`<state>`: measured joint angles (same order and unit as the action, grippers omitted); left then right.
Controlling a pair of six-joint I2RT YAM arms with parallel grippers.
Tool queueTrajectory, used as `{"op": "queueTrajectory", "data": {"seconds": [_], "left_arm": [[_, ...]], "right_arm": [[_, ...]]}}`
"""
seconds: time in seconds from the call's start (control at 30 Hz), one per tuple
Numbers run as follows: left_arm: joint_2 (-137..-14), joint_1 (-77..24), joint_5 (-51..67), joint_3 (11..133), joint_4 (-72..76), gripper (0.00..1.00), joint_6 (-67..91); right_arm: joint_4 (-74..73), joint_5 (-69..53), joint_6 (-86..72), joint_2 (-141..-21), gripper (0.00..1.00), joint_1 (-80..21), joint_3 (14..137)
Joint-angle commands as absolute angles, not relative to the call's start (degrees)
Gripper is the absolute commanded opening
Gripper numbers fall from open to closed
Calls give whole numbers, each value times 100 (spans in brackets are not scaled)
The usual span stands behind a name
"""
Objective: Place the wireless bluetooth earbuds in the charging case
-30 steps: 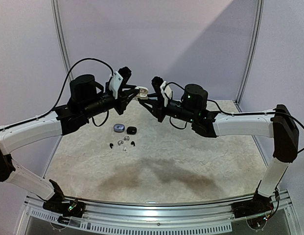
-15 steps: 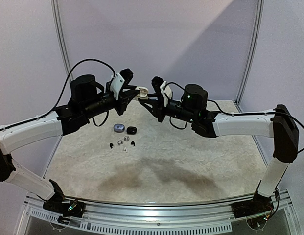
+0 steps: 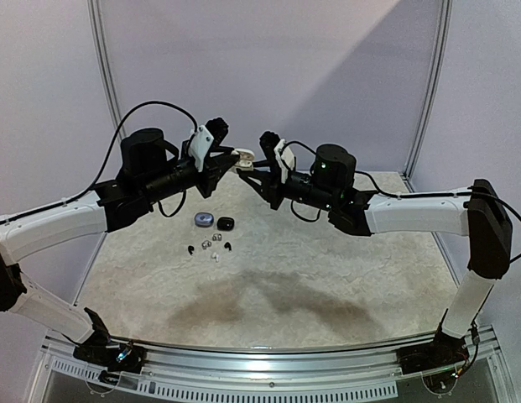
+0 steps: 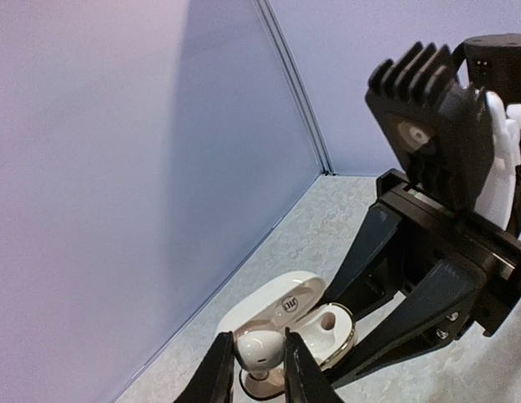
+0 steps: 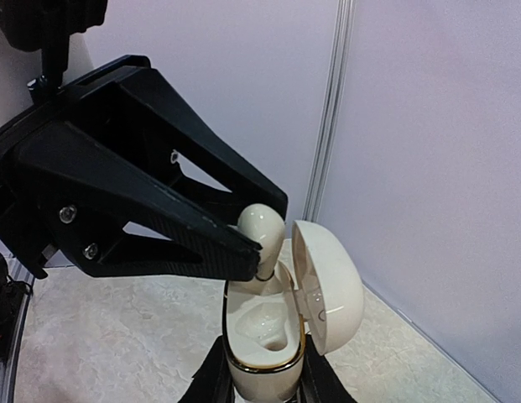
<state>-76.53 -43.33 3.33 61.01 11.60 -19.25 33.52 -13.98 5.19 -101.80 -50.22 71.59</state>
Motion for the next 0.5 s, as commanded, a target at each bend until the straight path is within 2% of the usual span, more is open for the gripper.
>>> {"op": "queueTrajectory", "data": {"seconds": [0.0,0.47], "left_arm": [[-7787,-4368,256,6073,756,22,-1872],[-7872,-4368,237,6157,826,21,-1861]], "right_arm": [[3587,-1334,475,-9932,0,-5040,7194],[3539,-1384,501,-9940,0,-5039,7233]]}}
